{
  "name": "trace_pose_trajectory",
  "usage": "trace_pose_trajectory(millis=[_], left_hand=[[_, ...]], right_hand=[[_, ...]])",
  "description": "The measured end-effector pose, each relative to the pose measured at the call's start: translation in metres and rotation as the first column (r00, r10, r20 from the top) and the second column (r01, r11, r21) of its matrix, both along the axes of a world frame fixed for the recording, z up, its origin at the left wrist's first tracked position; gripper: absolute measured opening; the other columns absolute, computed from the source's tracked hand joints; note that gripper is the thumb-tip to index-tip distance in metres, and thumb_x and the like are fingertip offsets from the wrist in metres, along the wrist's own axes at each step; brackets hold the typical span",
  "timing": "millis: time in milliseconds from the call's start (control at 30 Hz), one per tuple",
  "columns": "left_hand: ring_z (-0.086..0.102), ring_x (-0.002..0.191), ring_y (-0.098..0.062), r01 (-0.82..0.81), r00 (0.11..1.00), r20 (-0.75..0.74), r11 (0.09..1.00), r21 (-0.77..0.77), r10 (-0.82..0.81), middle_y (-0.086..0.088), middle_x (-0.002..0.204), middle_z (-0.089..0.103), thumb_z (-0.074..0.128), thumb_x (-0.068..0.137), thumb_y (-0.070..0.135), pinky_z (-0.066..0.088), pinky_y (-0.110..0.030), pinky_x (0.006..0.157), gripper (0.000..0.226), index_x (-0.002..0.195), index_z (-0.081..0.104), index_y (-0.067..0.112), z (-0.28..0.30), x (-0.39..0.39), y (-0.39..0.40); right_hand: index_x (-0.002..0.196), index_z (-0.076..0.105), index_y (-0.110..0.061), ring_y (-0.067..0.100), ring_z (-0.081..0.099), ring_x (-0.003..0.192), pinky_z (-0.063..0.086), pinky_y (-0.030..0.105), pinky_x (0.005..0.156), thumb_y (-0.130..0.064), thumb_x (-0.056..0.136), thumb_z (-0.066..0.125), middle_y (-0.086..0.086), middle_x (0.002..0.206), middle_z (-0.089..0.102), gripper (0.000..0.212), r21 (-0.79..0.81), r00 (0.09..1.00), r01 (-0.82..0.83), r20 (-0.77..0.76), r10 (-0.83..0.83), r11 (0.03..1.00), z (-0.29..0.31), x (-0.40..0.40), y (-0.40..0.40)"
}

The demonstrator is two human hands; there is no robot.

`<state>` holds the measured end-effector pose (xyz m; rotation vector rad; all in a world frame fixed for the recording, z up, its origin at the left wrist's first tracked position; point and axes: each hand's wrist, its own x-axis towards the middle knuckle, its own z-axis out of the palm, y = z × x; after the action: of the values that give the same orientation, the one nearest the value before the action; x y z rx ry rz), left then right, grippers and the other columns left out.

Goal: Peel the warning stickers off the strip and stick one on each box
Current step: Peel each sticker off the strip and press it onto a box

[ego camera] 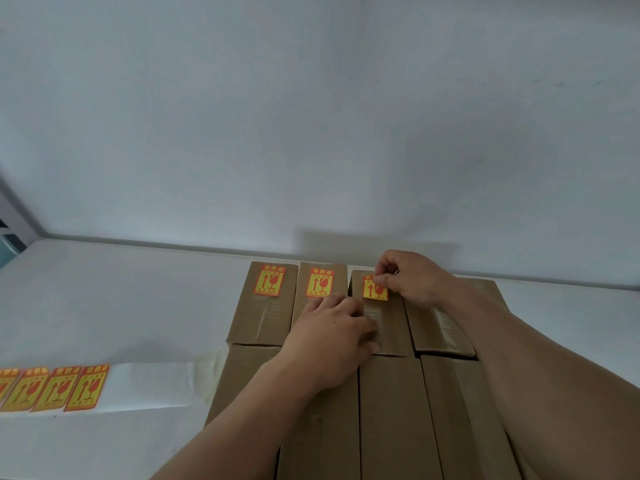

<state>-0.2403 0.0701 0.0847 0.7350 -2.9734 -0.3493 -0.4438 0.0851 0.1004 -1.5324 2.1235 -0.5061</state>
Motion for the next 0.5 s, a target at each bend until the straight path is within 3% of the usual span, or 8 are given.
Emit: trace_pose_trajectory(millis=[333, 500], left_hand=[[0.028, 0.133, -0.02, -0.001, 1.0, 0.01, 1.0, 0.003, 0.001, 0.007, 0.137, 0.044, 0.038, 0.096, 0.051, 0.018, -0.043, 0.111, 0.04, 0.132, 0.048, 0.038, -0.0011, -0.0013, -0.0005], [0.028, 0.133, -0.019, -0.003, 1.0, 0.009, 1.0, 0.002, 0.003, 0.007, 0.137, 0.043, 0.037, 0.096, 0.052, 0.018, -0.042, 0.111, 0.04, 0.132, 0.048, 0.038, -0.0005, -0.0029, -0.0004]], right_hand=[[0.088, 0.057, -0.028, 0.015, 0.057, 0.087, 0.044, 0.027, 0.072, -0.023, 0.09, 0.063, -0.007, 0.09, 0.061, 0.008, 0.026, 0.999, 0.037, -0.03, -0.036, 0.999, -0.004, -0.0005, -0.0038], [0.094, 0.052, -0.028, 0.016, 0.054, 0.089, 0.04, 0.026, 0.068, -0.028, 0.09, 0.064, -0.006, 0.094, 0.057, 0.013, 0.008, 0.99, 0.075, -0.119, -0.073, 0.997, -0.0046, 0.0044, -0.001]])
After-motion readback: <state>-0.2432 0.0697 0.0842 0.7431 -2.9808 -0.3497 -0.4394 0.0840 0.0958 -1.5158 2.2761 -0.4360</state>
